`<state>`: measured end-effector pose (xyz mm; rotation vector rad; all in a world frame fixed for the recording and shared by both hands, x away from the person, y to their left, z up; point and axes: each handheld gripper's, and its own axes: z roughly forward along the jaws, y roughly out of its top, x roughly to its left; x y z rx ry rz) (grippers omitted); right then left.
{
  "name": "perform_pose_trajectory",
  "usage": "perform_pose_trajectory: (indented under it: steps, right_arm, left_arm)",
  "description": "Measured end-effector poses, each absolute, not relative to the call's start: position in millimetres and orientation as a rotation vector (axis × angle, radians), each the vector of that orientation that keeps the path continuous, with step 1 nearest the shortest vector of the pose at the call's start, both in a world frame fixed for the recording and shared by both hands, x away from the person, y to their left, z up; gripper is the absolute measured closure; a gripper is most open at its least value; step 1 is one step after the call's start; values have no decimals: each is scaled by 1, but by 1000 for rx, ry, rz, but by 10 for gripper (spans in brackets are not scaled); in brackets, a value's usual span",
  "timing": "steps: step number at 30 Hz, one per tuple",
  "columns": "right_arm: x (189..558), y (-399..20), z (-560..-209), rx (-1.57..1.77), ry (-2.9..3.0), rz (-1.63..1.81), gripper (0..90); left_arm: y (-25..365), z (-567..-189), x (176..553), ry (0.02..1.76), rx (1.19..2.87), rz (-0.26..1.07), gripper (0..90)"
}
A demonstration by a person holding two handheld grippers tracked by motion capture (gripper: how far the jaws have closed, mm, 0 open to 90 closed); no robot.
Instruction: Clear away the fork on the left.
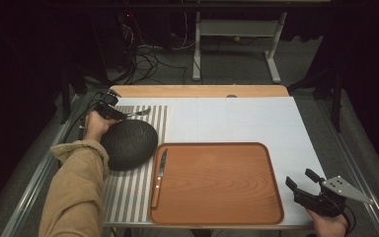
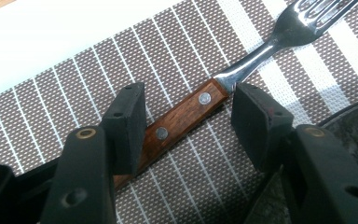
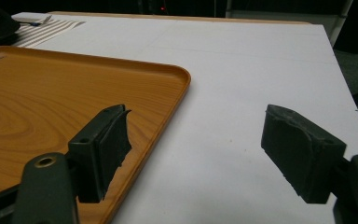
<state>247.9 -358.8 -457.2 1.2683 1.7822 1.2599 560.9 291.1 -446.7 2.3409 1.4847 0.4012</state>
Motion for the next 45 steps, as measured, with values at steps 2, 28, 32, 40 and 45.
perform_pose_trajectory:
  steps: [2,28,32,40,45]
  right_arm:
    - [248,-359,-457,1268,1783,1260,237]
    - [249,-357,-457,1259,1793,1249,237]
    - [249,-357,-457,1257,1793,1250,237]
    - [248,-357,-457,1251,1794,1247,237]
    - [248,-357,-457,1251,1798,1245,238]
  left_arm:
    - [291,-446,561,1488,2354,396,442]
    - [301,-446,555,1510,2328,287,692]
    - [305,-445,553,1538,2319,266,721]
    - [308,-444,551,1529,2350,264,727]
    - [310,-443,549,1544,2356,250,727]
